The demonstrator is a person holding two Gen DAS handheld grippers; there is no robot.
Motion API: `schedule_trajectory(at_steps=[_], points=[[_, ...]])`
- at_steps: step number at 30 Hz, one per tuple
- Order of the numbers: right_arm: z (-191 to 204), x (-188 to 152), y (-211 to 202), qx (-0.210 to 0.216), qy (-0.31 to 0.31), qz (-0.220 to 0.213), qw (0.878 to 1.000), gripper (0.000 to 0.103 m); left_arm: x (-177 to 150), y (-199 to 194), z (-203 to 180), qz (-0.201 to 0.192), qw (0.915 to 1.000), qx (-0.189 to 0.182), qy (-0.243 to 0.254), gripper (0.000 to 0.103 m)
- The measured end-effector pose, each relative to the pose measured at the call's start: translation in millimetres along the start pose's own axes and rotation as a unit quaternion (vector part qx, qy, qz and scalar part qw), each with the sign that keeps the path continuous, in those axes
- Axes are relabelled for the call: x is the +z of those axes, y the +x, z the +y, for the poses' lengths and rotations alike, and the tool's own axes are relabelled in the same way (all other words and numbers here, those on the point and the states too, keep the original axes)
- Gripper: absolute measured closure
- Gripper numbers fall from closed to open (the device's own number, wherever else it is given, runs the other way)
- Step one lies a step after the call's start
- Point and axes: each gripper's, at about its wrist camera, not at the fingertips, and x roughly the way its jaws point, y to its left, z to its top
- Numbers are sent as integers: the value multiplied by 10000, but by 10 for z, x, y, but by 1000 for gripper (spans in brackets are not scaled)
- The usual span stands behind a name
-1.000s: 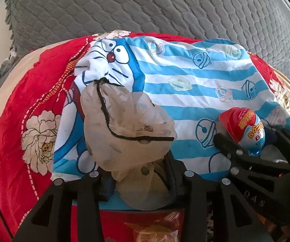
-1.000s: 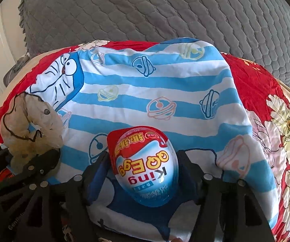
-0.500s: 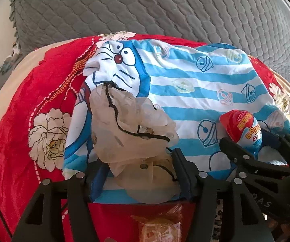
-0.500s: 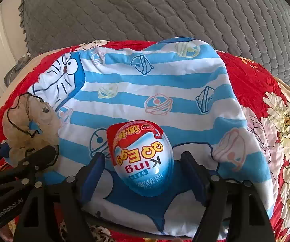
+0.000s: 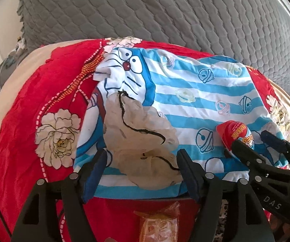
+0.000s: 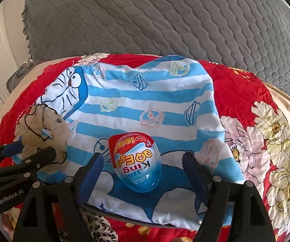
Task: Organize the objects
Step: 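Withdraw both open tools up and away from the tray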
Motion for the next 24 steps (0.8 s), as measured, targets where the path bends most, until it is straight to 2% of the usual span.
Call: schedule_trajectory(at_steps=[11,24], points=[[-94,1,-84,41,200,29,9998,16,-33,-130,-29,-16,9999,124,79,25],[-24,-10,-266,57,23,-62,10000,12,-69,-300,4,-76,10000,61,-4,23]])
